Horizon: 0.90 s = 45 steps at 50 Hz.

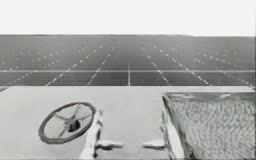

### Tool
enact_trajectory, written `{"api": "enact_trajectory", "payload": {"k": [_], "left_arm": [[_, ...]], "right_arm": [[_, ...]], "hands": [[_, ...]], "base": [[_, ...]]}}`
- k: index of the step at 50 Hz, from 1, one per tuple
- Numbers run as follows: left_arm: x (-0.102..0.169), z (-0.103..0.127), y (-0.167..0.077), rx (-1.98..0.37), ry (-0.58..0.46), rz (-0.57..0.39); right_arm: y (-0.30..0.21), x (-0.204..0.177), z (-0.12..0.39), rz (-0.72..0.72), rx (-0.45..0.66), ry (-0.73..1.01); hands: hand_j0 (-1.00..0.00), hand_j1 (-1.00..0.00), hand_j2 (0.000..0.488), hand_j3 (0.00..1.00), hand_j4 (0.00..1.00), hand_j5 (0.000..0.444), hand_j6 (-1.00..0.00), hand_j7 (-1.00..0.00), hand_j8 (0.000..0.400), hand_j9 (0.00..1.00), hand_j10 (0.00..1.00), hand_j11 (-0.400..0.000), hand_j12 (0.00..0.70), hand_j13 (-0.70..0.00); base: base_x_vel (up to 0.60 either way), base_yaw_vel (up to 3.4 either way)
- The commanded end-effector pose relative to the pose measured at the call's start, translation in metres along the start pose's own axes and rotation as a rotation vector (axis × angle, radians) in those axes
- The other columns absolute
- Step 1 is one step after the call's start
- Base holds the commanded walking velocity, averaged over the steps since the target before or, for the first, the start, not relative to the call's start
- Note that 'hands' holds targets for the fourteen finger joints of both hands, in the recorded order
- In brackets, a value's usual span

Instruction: Pick up and drop off the object

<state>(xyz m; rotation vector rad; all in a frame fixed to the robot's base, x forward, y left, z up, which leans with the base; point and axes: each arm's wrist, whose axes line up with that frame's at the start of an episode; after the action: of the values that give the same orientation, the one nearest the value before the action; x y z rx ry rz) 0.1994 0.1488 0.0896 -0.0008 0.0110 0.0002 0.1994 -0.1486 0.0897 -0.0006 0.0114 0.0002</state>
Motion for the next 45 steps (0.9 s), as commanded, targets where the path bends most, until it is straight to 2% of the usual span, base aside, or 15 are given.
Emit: {"api": "enact_trajectory", "payload": {"k": [1,5,6,15,22,27,29,30,31,32,34,35,39,40,45], "left_arm": [[0.064,0.002,-0.037,-0.047,-0.15,0.195],[0.066,0.015,-0.019,-0.018,-0.059,0.224],[0.067,0.03,-0.011,0.03,-0.052,0.221],[0.084,0.084,0.016,1.12,-0.062,0.173],[0.09,0.042,0.056,1.341,0.2,0.037],[0.096,0.009,0.061,1.293,0.245,0.051],[0.098,0.008,0.065,1.27,0.265,0.059],[0.095,-0.007,0.066,1.278,0.222,0.094],[0.094,-0.004,0.072,1.211,0.265,0.095],[0.1,-0.003,0.072,1.142,0.307,0.044],[0.084,-0.021,0.078,1.156,0.226,0.078],[0.09,0.001,0.071,1.163,0.325,0.018],[0.071,0.011,0.065,1.202,0.211,0.096],[0.067,0.014,0.061,1.198,0.171,0.118],[0.04,0.054,0.054,0.779,-0.021,0.005]], "right_arm": [[0.005,0.038,-0.041,-0.21,-0.149,-0.24],[0.02,0.017,-0.041,-0.214,-0.145,-0.231],[0.016,0.019,-0.039,-0.214,-0.153,-0.241],[0.024,0.016,-0.044,-0.229,-0.138,-0.232],[0.027,0.02,-0.04,-0.233,-0.106,-0.234],[0.028,0.025,-0.041,-0.225,-0.105,-0.229],[0.032,0.017,-0.044,-0.22,-0.11,-0.227],[0.026,0.013,-0.039,-0.208,-0.112,-0.233],[0.026,0.013,-0.038,-0.212,-0.09,-0.217],[0.021,0.01,-0.04,-0.199,-0.111,-0.241],[0.025,0.01,-0.04,-0.209,-0.112,-0.23],[0.026,0.012,-0.042,-0.211,-0.082,-0.228],[0.025,-0.003,-0.039,-0.186,-0.105,-0.249],[0.025,0.013,-0.038,-0.193,-0.09,-0.26],[0.026,0.013,-0.042,-0.179,-0.079,-0.254]], "hands": [[0.0,0.0,0.0,0.0,0.0,0.0,0.0,0.0,0.0,0.0,0.0,0.0,0.0,0.0],[0.0,0.0,0.0,0.0,0.0,0.0,0.0,0.0,0.0,0.0,0.0,0.0,0.0,0.0],[0.0,0.0,0.0,0.0,0.0,0.0,0.0,0.0,0.0,0.0,0.0,0.0,0.0,0.0],[0.0,0.0,0.0,0.0,0.0,0.0,0.0,0.0,0.0,0.0,0.0,0.0,0.0,0.0],[0.0,0.0,0.0,0.0,0.0,0.0,0.0,0.0,0.0,0.0,0.0,0.0,0.0,0.0],[0.0,0.0,0.0,0.0,0.0,0.0,0.0,0.0,0.0,0.0,0.0,0.0,0.0,0.0],[0.0,-0.26,0.128,0.0,0.0,0.0,0.0,-0.26,0.103,0.0,0.0,0.0,0.18,0.0],[0.0,-0.28,0.142,0.0,0.0,0.0,0.0,-0.28,0.113,0.0,0.0,0.0,0.198,0.0],[-0.08,-1.0,0.461,0.0,0.0,0.0,-0.08,-1.0,0.4,0.0,0.0,0.0,0.7,0.0],[-1.0,-1.0,0.0,0.0,0.0,0.0,-1.0,-1.0,0.4,0.0,0.0,0.0,0.7,0.0],[-1.0,-1.0,0.0,0.0,0.0,0.0,-1.0,-1.0,0.4,0.0,0.0,0.0,0.7,0.0],[-1.0,-1.0,0.0,0.0,0.0,0.0,-1.0,-1.0,0.4,0.0,0.0,0.0,0.7,0.0],[-1.0,-1.0,0.0,0.0,0.0,0.0,-1.0,-1.0,0.4,0.0,0.0,0.0,0.7,0.0],[-1.0,-1.0,0.0,0.0,0.0,0.0,-1.0,-1.0,0.4,0.0,0.0,0.0,0.7,0.0],[-1.0,-1.0,0.0,0.0,0.0,0.0,-1.0,-1.0,0.4,0.0,0.0,0.0,0.7,0.0]], "base": [[0.0,0.0],[0.0,0.0],[0.0,0.0],[0.0,0.0],[0.0,0.0],[0.0,0.0],[0.0,0.0],[0.0,0.0],[0.0,0.0],[0.0,0.0],[0.0,0.0],[0.0,0.0],[0.0,0.0],[0.0,0.0],[0.0,0.0]]}}
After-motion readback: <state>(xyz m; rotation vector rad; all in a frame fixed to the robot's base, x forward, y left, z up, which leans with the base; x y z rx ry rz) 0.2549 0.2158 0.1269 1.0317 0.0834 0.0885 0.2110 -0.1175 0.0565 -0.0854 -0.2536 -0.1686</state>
